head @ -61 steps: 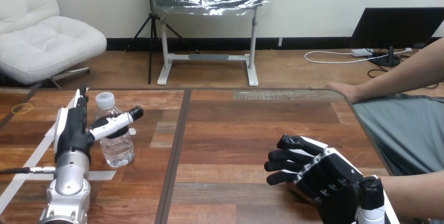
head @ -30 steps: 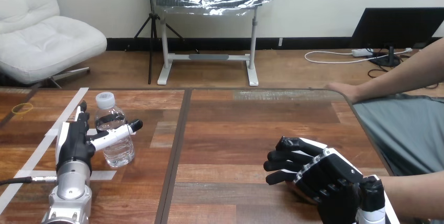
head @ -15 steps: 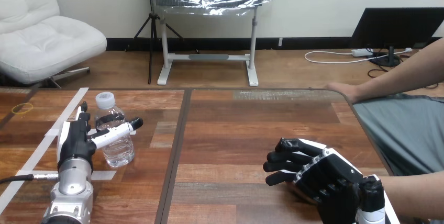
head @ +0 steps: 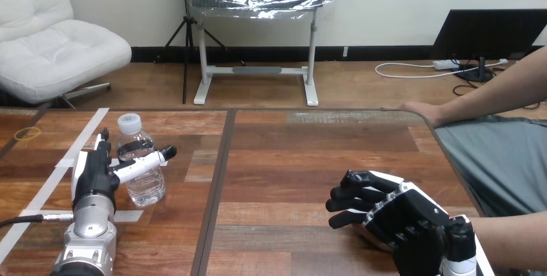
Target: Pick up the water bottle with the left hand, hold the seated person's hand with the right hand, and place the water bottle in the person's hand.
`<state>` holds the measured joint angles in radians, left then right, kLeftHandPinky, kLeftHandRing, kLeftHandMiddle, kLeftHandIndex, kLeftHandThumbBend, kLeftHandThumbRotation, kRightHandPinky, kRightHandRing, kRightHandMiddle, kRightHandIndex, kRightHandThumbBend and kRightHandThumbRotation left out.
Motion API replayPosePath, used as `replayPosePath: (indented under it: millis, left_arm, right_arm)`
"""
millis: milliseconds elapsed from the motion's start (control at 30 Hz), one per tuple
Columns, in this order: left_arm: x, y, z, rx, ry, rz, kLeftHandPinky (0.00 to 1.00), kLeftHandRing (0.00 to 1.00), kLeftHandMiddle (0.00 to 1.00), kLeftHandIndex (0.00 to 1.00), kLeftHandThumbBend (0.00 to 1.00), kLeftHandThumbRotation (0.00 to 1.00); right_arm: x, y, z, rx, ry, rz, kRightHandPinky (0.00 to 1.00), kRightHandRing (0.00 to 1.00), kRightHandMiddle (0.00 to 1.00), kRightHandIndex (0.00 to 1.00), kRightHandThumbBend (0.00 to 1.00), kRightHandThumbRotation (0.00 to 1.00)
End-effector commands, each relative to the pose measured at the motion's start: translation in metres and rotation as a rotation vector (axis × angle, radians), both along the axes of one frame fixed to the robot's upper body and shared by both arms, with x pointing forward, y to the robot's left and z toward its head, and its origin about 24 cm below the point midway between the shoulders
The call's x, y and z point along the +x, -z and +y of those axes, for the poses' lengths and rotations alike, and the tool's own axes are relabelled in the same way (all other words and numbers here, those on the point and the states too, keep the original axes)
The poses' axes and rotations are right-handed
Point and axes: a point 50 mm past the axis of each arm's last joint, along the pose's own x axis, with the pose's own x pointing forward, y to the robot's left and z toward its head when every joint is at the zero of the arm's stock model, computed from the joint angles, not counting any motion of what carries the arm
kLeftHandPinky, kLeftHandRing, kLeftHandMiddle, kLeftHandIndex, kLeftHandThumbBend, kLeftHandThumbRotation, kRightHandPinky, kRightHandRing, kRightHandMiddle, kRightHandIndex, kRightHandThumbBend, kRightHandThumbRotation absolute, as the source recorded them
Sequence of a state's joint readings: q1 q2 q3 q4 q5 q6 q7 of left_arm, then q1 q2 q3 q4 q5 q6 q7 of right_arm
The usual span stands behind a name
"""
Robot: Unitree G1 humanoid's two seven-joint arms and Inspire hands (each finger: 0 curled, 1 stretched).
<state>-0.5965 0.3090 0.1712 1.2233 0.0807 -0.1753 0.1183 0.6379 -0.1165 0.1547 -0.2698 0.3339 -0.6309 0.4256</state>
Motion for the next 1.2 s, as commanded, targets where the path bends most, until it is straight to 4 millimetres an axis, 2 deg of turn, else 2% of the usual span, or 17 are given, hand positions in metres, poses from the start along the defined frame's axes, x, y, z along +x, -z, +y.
replayPosePath:
  millis: [0,1167]
  left_arm:
    - [0.0217,-0.0235,-0.0103,-0.009,0.019,-0.078,0.93,0.99,0.99,1.00,1.00,0.25]
    - [0.0289,-0.0265,-0.0191,-0.013,0.033,-0.034,0.88,0.96,0.98,0.98,0.99,0.24]
  right_arm:
    - [0.0083,-0.0114,0.0001,-0.002,-0.003,-0.086,0.58,0.66,0.68,0.69,0.70,1.00]
    - [0.0081,-0.0124,0.0014,-0.005,-0.014,-0.094,0.58,0.65,0.68,0.68,0.69,1.00]
